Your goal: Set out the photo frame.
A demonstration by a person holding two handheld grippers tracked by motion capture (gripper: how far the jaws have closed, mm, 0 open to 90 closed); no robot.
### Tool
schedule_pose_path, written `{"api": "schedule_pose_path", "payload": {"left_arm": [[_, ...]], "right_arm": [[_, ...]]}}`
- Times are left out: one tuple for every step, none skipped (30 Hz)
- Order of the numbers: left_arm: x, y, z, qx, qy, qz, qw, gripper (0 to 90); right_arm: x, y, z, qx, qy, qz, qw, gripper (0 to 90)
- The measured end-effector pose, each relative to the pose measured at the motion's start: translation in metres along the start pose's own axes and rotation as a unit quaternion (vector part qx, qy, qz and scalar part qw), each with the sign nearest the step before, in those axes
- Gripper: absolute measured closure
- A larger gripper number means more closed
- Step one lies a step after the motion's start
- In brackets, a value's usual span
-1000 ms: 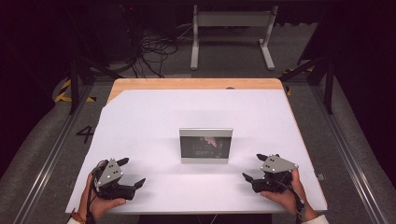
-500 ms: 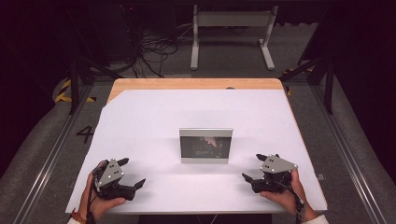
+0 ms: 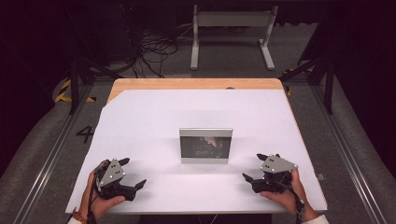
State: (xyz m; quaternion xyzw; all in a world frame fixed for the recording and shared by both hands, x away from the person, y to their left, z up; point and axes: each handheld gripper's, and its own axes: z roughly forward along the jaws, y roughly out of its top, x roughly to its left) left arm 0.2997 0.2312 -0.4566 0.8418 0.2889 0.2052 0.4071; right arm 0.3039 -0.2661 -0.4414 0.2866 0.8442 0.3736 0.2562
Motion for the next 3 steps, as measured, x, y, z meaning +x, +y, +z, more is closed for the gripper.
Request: {"api": "schedule_pose_path", "payload": {"left_arm": [[-0.0001, 0.0000, 0.0005, 0.001, 0.000, 0.000, 1.0000, 6.7], [-0.0001, 0.0000, 0.0005, 0.001, 0.000, 0.000, 1.0000, 6.7], [-0.0001, -0.0001, 0.0011, 0.001, -0.002, 0.000, 1.0000, 6.7]], "right_arm": [[0.0000, 0.0001, 0.0000, 0.000, 0.000, 0.000, 1.0000, 16.3], [0.0000, 0.0001, 0.0000, 0.000, 0.000, 0.000, 1.0000, 16.3], [0.0000, 0.0000, 0.0001, 0.000, 0.000, 0.000, 1.0000, 16.2]]}}
